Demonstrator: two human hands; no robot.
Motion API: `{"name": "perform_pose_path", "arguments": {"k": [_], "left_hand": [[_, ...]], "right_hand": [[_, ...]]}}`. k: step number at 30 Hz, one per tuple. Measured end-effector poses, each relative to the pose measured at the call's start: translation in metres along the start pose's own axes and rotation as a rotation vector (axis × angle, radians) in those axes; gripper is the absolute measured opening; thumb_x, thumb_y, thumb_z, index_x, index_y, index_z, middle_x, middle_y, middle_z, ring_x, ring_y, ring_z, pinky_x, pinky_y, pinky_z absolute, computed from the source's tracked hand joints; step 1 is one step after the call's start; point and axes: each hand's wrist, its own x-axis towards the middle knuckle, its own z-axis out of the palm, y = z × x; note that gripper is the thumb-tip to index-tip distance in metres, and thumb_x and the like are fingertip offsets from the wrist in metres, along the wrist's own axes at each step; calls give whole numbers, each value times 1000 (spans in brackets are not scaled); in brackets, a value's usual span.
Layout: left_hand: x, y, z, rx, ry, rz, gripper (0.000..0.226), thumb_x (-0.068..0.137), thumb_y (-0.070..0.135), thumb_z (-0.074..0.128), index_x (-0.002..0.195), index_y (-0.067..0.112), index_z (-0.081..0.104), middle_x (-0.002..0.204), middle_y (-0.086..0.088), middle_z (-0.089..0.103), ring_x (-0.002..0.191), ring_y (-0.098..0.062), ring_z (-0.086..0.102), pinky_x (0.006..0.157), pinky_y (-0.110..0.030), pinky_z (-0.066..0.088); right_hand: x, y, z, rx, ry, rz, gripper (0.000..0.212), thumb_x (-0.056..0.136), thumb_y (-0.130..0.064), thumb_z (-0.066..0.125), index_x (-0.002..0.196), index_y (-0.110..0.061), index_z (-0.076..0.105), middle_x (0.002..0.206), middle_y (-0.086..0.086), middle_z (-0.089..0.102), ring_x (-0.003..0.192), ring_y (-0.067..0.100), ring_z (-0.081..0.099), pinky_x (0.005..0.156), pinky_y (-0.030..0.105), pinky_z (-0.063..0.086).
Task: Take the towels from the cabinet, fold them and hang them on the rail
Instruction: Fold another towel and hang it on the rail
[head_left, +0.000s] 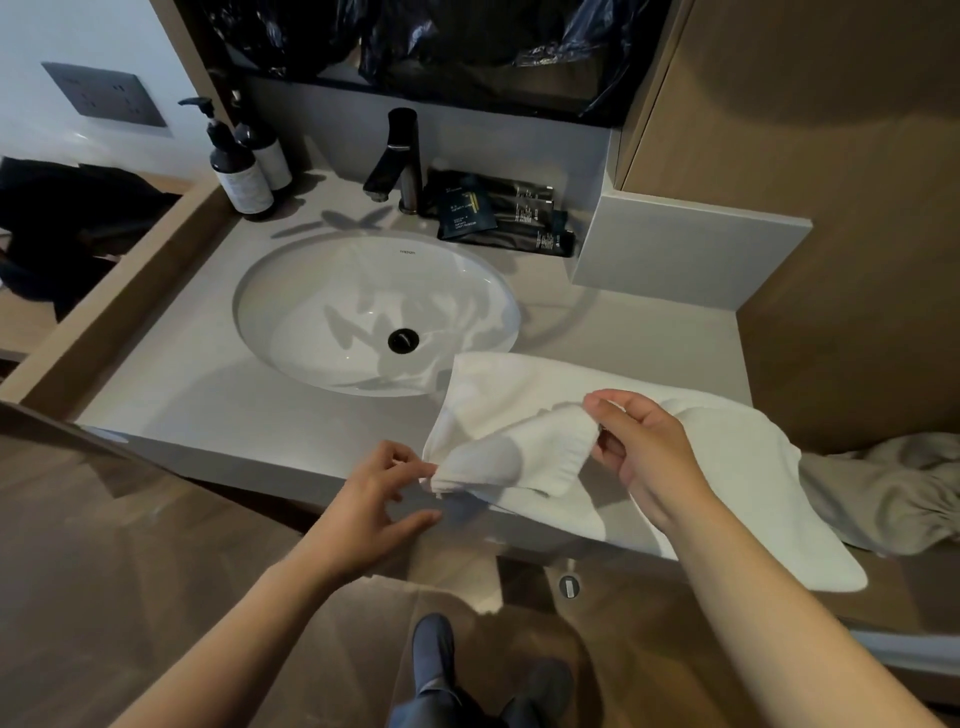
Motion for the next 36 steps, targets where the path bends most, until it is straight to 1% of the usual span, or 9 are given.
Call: {"name": "perform_pose_path", "arguments": {"k": [3, 5, 8, 10, 16, 19, 22, 31, 36], "left_hand": [[8, 4, 5, 38, 177, 122, 40, 83, 41, 67, 120, 25, 64, 124, 12, 54, 111, -1, 48, 95, -18, 40], [14, 8, 10, -9, 243, 112, 32, 87, 40, 61, 114, 23, 65, 111, 12, 63, 97, 5, 56, 83, -15, 45], [22, 7, 13, 5, 224, 101, 14, 95, 32, 55, 98, 23, 65, 85, 12, 64, 71, 4, 56, 65, -13, 43], [24, 0, 7, -4, 140, 73, 25, 97, 41, 44, 89, 25, 62, 75, 10, 60, 70, 0, 55, 63, -14, 41], [31, -12, 1, 16, -86, -68, 30, 91, 53, 52, 116, 35, 50, 86, 11, 60, 78, -5, 59, 72, -19, 50], [33, -7, 9, 91, 19, -28, 24, 91, 46, 56, 100, 24, 59, 86, 10, 58, 79, -6, 55, 74, -24, 49], [36, -1, 16, 30, 117, -74, 27, 96, 40, 49, 87, 18, 63, 81, 3, 61, 74, -10, 57, 74, -27, 50], [69, 6, 19, -204, 172, -408, 31, 102, 32, 42, 83, 12, 56, 79, -3, 59, 68, -14, 54, 60, -21, 43], [75, 0, 21, -146, 113, -392, 29, 103, 35, 38, 85, 16, 51, 79, 1, 57, 68, -13, 54, 57, -20, 40]], "right_hand": [[6, -5, 2, 64, -79, 23, 17, 92, -18, 62, 107, -11, 67, 98, 6, 76, 91, 15, 73, 70, 22, 57], [10, -7, 1, 100, -136, 39, 23, 92, -17, 59, 112, -8, 66, 105, 7, 75, 98, 17, 71, 73, 22, 57], [18, -8, 2, 72, -206, 75, 30, 95, -14, 56, 123, -6, 61, 114, 9, 72, 106, 20, 69, 82, 27, 58], [28, -3, 6, 12, -221, 101, 35, 97, -11, 54, 131, -5, 55, 120, 12, 69, 111, 23, 67, 90, 32, 56], [48, 26, 23, -743, -131, -78, 55, 92, -18, 65, 142, -19, 44, 130, 0, 57, 100, 3, 59, 82, 18, 47], [53, 37, 18, -999, -72, -240, 51, 92, -27, 66, 139, -21, 48, 132, -2, 53, 115, 13, 52, 100, 27, 41], [57, 37, 9, -1236, -68, -408, 49, 94, -35, 61, 139, -21, 50, 141, -3, 48, 131, 15, 39, 106, 21, 27], [80, 33, 17, -1514, -56, -357, 44, 98, -42, 50, 133, -16, 51, 133, 1, 48, 126, 21, 42, 94, 33, 44], [86, 37, 13, -1533, -22, -413, 41, 96, -45, 53, 129, -21, 54, 123, -1, 50, 118, 20, 45, 87, 30, 42]]}}
